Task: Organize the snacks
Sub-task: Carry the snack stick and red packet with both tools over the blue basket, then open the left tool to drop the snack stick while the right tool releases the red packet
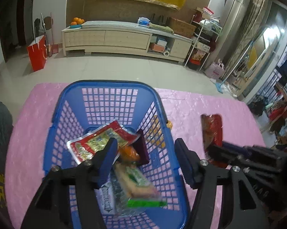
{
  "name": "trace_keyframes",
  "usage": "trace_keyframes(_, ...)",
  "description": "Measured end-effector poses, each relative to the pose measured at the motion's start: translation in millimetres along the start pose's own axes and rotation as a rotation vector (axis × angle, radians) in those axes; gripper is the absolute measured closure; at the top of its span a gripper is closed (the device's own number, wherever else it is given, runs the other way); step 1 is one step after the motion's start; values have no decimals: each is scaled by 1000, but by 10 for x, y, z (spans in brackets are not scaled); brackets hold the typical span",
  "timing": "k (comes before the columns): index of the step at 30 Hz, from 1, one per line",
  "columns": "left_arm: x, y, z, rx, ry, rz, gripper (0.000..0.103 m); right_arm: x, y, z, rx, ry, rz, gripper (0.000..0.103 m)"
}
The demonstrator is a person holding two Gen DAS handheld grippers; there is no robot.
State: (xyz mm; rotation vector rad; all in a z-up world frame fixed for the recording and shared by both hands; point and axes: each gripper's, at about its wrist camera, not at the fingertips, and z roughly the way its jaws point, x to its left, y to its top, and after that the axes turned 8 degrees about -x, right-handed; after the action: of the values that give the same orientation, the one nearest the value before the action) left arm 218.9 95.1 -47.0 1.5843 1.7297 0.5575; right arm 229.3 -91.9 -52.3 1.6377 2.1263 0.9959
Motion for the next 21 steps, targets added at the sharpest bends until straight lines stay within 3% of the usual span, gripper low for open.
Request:
trace_keyframes(13,210,-58,-584,-49,82,38,41,444,34,-330,-46,61,-63,78)
trace_keyframes(21,454,-141,-794,-60,141,33,40,762,44,-285,-44,92,-127,78)
